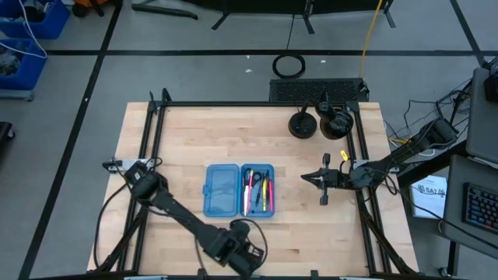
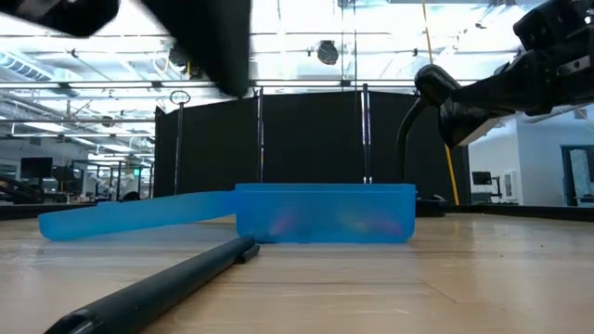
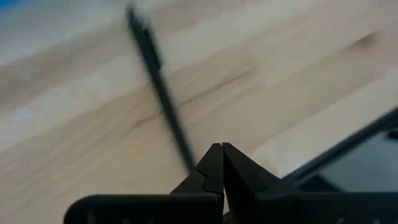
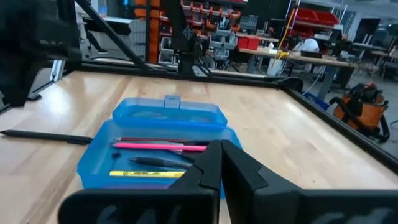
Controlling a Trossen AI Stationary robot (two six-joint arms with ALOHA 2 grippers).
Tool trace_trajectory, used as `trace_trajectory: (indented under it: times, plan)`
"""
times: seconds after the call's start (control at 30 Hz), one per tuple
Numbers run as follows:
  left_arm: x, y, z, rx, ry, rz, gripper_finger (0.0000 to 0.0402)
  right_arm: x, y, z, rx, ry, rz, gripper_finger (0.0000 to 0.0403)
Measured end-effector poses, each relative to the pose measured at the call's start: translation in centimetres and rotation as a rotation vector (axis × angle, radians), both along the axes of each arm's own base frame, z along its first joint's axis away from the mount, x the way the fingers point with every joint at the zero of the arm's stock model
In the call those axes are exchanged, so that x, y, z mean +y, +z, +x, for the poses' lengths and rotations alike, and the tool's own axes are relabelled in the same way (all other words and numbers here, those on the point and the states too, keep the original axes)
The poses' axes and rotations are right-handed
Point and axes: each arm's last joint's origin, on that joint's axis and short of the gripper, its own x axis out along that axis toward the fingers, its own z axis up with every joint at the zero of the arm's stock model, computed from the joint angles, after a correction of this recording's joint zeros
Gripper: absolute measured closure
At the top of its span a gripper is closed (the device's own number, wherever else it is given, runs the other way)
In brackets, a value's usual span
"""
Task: Pick & place school supplies into a supply box
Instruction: Put the black pen into the blue supply box
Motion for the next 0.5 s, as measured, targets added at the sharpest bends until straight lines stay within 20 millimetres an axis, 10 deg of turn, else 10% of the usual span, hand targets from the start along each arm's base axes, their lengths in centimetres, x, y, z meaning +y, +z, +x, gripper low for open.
trace_trajectory:
  times: [0.23, 0.5]
  plan:
    - [0.9, -1.7, 1.0, 0.116, -0.089, -0.104, 0.0382, 0.0, 0.2, 0.0, -0.016, 0.001, -0.024, 0.0399]
    - [1.4, -1.8, 0.7, 0.176, -0.079, -0.102, 0.0248, 0.0, 0.2, 0.0, -0.012, 0.002, -0.049, 0.0399]
